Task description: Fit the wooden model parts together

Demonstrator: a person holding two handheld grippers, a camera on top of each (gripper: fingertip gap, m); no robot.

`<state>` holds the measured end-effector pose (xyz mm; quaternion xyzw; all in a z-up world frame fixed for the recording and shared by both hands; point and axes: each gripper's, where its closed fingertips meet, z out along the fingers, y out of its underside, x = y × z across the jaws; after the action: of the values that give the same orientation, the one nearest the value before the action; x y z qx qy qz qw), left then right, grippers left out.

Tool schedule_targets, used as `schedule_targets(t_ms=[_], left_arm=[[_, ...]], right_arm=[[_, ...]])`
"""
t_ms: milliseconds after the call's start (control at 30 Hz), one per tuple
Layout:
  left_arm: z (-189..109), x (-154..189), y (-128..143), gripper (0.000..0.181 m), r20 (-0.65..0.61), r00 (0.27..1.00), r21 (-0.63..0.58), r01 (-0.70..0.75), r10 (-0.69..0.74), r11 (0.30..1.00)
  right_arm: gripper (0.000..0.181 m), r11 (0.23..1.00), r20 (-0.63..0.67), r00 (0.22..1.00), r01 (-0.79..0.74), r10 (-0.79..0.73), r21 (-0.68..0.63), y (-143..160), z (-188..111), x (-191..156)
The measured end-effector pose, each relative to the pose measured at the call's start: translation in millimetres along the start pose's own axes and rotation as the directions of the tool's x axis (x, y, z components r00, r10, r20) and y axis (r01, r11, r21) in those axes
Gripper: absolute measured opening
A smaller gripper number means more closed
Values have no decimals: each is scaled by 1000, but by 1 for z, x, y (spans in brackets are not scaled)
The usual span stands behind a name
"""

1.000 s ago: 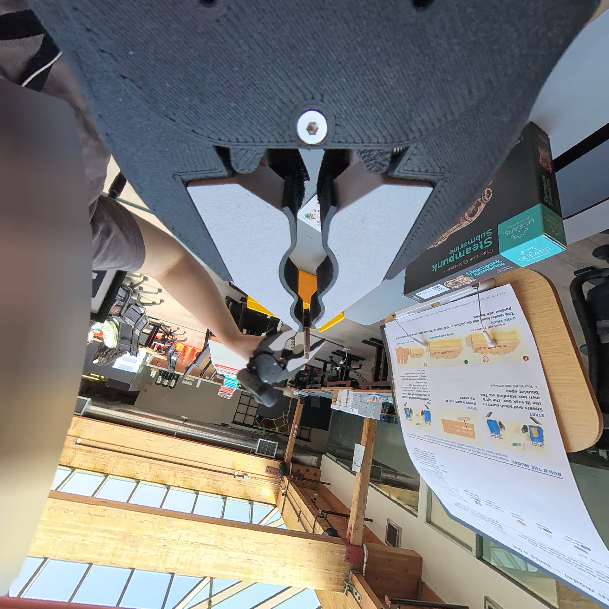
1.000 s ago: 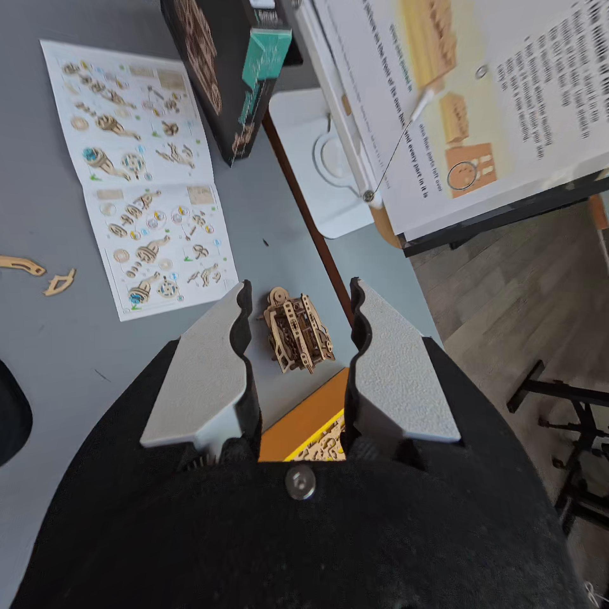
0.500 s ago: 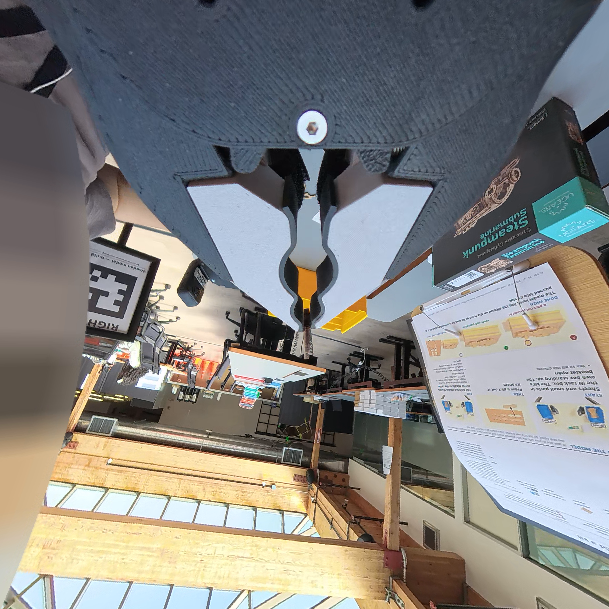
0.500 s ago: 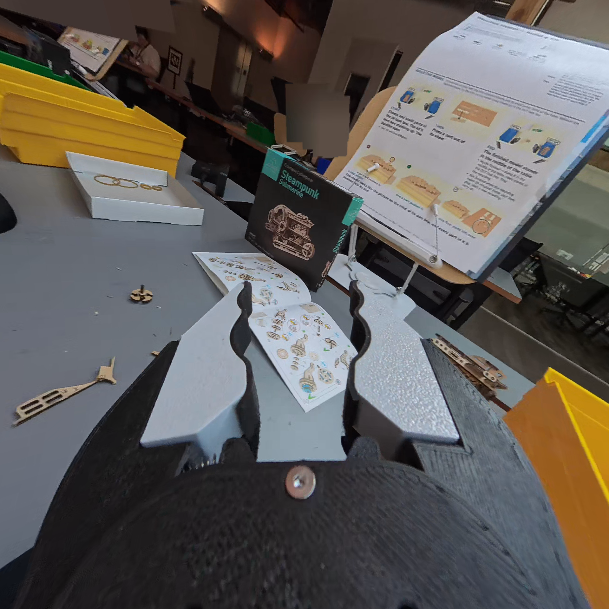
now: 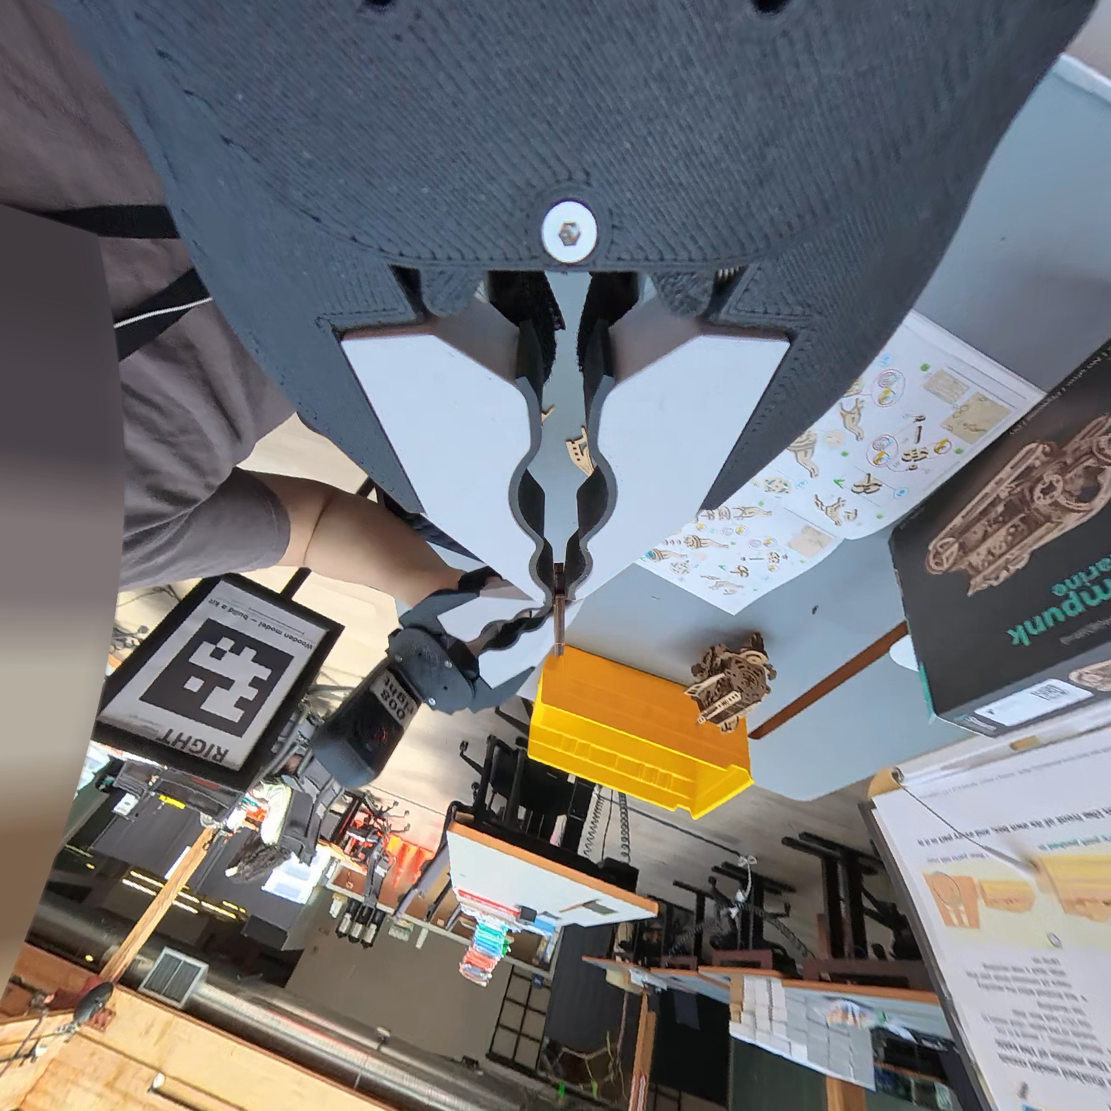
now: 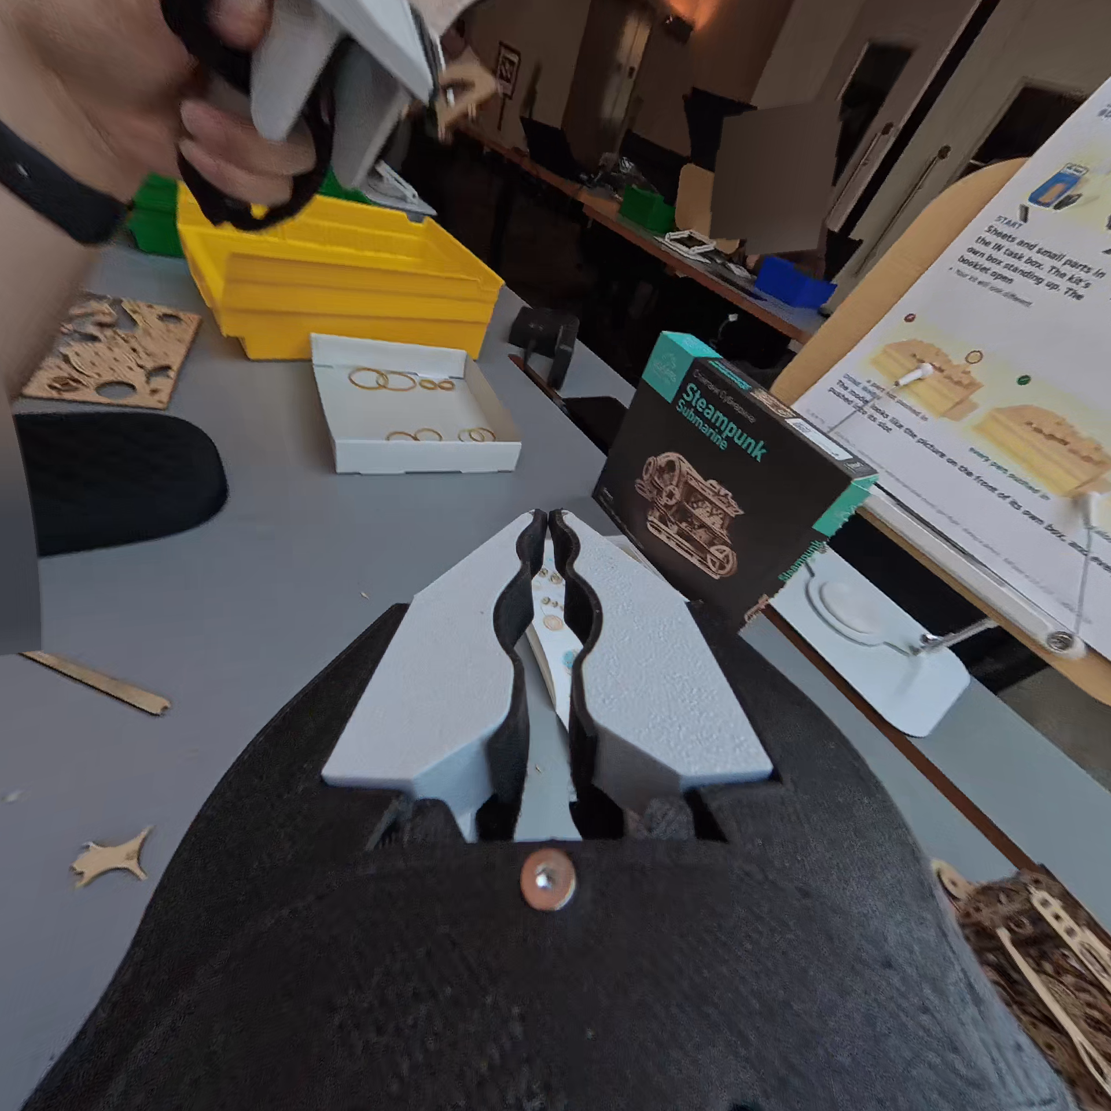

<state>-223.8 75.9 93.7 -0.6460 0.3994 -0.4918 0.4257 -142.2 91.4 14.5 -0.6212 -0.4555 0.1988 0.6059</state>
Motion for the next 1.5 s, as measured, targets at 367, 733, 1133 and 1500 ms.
schedule_targets(t_ms=[367, 733, 1133, 1500], left_arm=[[76, -3, 71, 1, -127, 980, -279, 114, -154, 954], [101, -23, 163, 1, -83, 966, -512, 170, -245, 842], [98, -13, 198, 1, -137, 913, -444, 291, -385, 847], [103, -22, 207, 1, -105, 897, -446, 343, -429, 827]], right_arm=[[1, 960, 171, 949, 275, -263, -46, 93, 4, -7], [22, 986, 315, 941, 151, -122, -72, 109, -5, -13], [24, 981, 440, 885, 189, -153, -40, 103, -8, -56], [23, 966, 478, 868, 222, -135, -132, 119, 2, -74]])
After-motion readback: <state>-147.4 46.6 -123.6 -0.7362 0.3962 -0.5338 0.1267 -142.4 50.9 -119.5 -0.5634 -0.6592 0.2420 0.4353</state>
